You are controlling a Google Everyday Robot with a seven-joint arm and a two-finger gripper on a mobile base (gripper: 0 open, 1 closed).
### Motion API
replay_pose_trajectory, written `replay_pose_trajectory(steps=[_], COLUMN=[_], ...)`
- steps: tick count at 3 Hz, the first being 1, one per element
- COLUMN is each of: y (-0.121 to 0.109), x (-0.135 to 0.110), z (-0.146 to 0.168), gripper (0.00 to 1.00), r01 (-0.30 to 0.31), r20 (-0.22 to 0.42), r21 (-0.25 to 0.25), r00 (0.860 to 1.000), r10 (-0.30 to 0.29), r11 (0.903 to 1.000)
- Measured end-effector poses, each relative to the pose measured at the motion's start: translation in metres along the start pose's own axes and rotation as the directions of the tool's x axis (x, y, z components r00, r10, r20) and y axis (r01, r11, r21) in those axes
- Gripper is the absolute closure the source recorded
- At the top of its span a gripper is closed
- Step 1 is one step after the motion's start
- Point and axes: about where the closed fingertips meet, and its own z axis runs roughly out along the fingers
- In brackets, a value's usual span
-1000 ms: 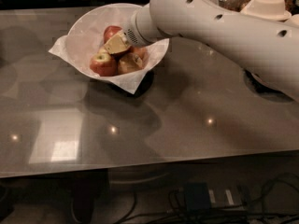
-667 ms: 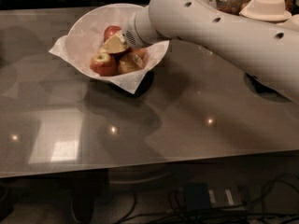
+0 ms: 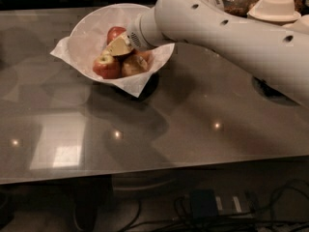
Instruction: Pick apple from white bowl
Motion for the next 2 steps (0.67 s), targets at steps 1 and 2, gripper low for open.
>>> replay_pose_trajectory(steps=[1, 2], y=[0.0012, 0.0020], x=[-0.0022, -0.0070], z=[-0.0026, -0.0095], gripper=[1.00, 1.00], r01=[0.021, 0.047], r20=[0.001, 0.018], r21=[-0.013, -0.047], r00=[1.000, 0.999], r10=[-0.021, -0.046], r11=[0.9997, 0.9978])
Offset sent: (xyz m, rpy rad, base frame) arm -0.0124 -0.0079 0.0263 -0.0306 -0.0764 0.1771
